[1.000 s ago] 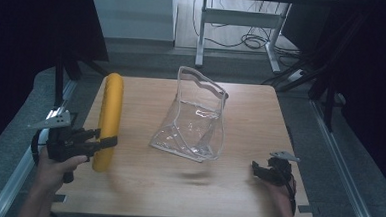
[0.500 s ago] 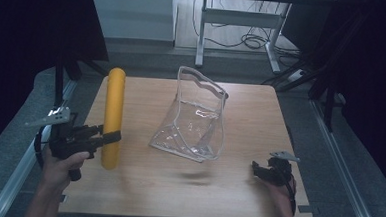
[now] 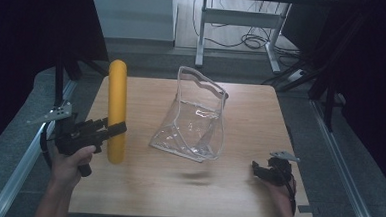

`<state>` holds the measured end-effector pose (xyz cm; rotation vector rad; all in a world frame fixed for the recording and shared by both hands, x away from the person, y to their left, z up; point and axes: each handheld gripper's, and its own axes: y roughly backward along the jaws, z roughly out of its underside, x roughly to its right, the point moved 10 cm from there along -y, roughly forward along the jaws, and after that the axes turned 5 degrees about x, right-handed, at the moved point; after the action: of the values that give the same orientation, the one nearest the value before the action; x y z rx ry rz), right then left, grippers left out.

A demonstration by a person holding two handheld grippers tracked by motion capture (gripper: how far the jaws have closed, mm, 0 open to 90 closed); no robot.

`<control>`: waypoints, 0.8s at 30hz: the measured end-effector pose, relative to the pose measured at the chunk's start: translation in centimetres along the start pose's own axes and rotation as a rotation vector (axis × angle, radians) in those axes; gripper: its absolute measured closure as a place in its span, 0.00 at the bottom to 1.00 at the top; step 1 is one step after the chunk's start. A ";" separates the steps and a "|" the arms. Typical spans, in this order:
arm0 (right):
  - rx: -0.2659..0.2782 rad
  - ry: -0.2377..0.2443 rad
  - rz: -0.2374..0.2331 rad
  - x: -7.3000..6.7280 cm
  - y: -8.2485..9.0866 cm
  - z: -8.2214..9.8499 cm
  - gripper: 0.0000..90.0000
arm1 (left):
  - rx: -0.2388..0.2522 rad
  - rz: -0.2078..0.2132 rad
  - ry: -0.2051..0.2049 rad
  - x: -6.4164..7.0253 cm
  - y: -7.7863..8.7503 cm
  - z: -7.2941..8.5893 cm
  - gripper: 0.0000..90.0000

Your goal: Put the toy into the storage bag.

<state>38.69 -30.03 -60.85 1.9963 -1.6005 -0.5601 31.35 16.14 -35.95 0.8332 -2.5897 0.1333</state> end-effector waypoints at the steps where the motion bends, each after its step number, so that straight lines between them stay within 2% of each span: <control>1: 0.000 0.000 0.000 0.0 0.0 0.0 0.18 | 0.009 0.005 0.000 0.1 -0.2 -0.1 0.56; 5: -0.001 0.002 0.001 0.0 0.0 0.0 0.18 | 0.052 0.007 0.000 0.6 -0.9 -0.8 0.56; 9: -0.001 0.003 0.002 0.0 0.0 0.0 0.18 | 0.055 0.000 -0.025 1.0 -1.8 -1.0 0.56; 14: 0.000 0.004 0.001 0.0 0.0 0.0 0.18 | 0.066 -0.005 -0.036 1.4 -2.7 -1.3 0.56; 21: 0.001 -0.002 0.003 0.0 0.0 0.0 0.18 | 0.069 -0.033 -0.068 1.8 -3.9 -1.8 0.56; 24: 0.000 -0.001 0.003 0.0 0.0 0.0 0.18 | 0.076 -0.029 -0.077 2.1 -4.4 -2.2 0.56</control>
<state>38.71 -30.04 -60.86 1.9937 -1.6042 -0.5600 33.17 11.88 -33.29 0.9196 -2.6571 0.1958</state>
